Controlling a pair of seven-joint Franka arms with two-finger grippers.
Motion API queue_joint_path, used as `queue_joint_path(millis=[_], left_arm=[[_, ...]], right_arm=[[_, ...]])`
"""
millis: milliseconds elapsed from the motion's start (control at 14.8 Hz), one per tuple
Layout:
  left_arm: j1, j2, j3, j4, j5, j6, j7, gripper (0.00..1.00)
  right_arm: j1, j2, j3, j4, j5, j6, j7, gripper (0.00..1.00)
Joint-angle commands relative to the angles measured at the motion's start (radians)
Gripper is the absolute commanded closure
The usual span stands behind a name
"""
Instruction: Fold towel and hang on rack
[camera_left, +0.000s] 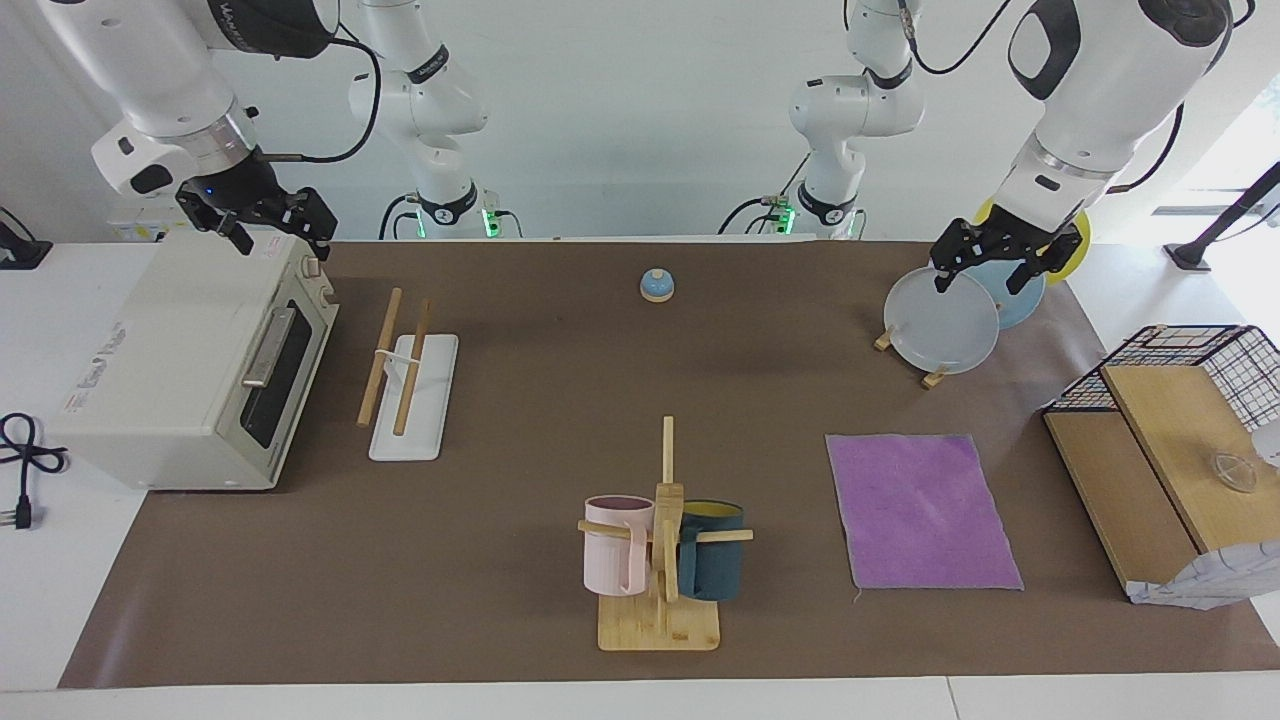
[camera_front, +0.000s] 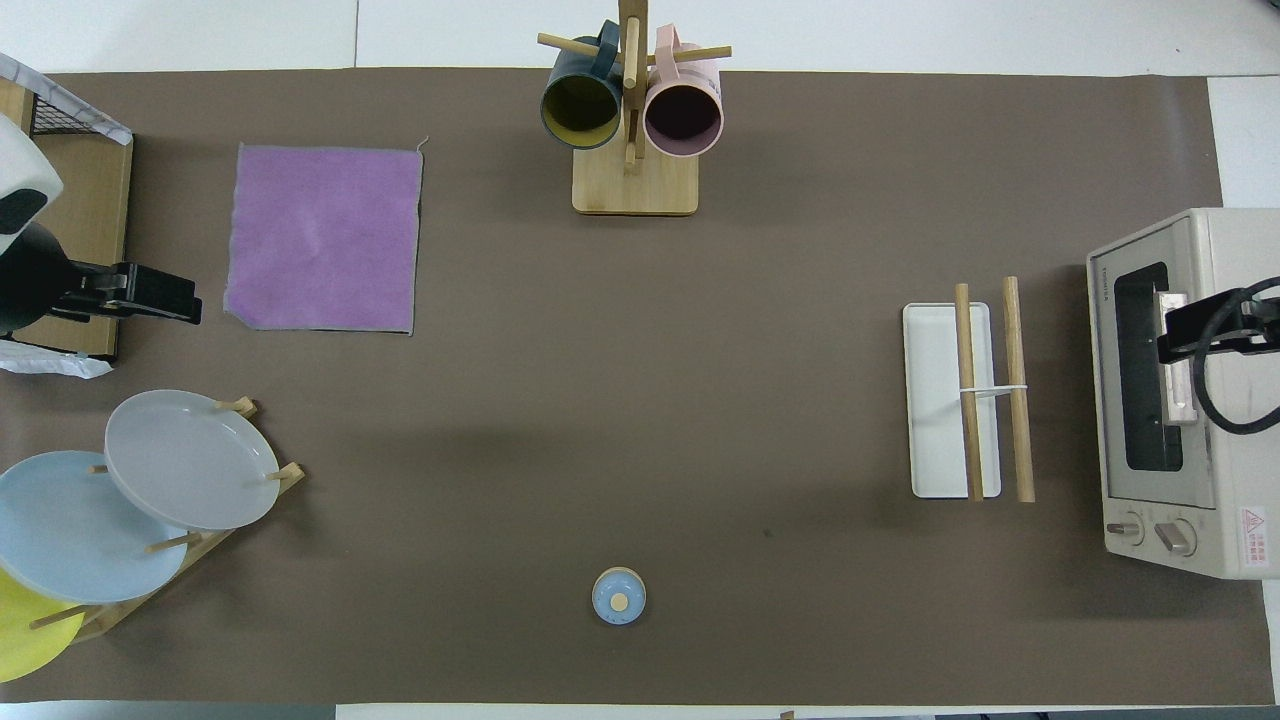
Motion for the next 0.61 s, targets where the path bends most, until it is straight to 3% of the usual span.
queue_joint_path(millis=[0, 338, 541], left_arm=[[0.031, 0.0, 0.004, -0.084, -0.011, 0.085, 0.011, 0.0], [0.1, 0.202, 0.005, -0.117, -0.016, 0.278, 0.026, 0.0], [0.139, 0.215, 0.007, -0.295, -0.016, 0.56, 0.089, 0.0]], right_arm=[[-0.006, -0.011, 0.002, -0.012, -0.004, 0.008, -0.014, 0.0], [-0.006, -0.011, 0.002, -0.012, -0.004, 0.008, -0.014, 0.0], [0.0, -0.013, 0.005, -0.014, -0.004, -0.015, -0.019, 0.0]])
